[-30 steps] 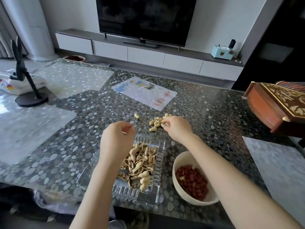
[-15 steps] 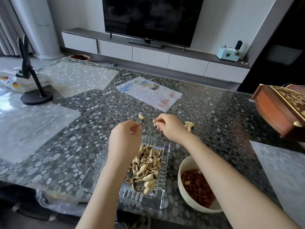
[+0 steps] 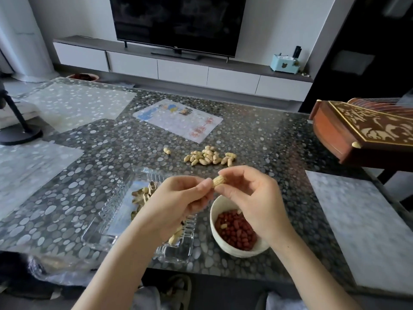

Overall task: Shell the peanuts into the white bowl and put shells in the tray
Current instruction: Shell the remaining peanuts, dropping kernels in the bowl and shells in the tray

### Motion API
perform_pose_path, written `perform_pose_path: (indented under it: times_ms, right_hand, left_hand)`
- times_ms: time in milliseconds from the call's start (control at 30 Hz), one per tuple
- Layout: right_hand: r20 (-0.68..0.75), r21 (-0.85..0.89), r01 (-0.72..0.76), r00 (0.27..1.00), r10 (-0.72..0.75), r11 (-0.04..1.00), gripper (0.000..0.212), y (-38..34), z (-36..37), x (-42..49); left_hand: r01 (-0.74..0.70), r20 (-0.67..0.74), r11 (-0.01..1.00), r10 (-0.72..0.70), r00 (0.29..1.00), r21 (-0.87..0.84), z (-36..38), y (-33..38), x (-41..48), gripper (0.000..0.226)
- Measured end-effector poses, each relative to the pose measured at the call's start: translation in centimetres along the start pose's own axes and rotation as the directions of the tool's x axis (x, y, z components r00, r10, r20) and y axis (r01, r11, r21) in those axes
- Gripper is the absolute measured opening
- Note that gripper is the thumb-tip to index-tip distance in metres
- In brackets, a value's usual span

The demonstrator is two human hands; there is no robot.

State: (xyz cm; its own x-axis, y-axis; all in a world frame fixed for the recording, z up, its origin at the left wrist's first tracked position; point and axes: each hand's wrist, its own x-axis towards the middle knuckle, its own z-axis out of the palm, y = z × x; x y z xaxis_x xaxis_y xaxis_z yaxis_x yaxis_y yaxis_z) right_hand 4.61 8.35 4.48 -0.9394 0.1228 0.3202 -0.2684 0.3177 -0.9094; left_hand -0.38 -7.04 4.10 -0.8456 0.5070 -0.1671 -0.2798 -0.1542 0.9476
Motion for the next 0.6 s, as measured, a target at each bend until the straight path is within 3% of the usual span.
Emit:
perform_pose_path:
  times_ms: [100,267,400,467,600]
  right_hand:
    - [-0.038,0.039,-0.003,0.999,0.005,0.999,0.013,0.0,-0.9,-1.3]
    - [-0.079,-0.025,0.086,0.993,-0.087,0.996,0.017,0.2,-1.5,-2.1]
    - [-0.110,-0.070,0.075,0.991,-0.082,0.995,0.022,0.5,-1.8,-2.1]
    - [-0.153,-0.075,0.063,0.985,-0.074,0.995,0.021,0.5,-2.1,-2.1]
    - [-0.171,-0.010,0.008,0.985,-0.010,1.000,0.019,0.0,-2.7,-2.3]
  left_hand:
    - [0.019,0.079,0.997,-0.013,0.997,-0.073,1.2,-0.4,-0.2,0.018]
    - [0.037,0.131,0.986,-0.015,0.991,-0.162,3.0,-0.6,-0.3,0.015]
    - [-0.011,0.080,0.986,0.025,0.996,-0.169,4.0,-0.8,0.0,0.012]
    - [-0.072,0.007,0.989,0.074,0.997,-0.127,4.2,-0.8,0.2,0.011]
    - [-0.239,-0.076,0.964,0.249,0.966,0.116,3.9,-0.6,0.1,0.015]
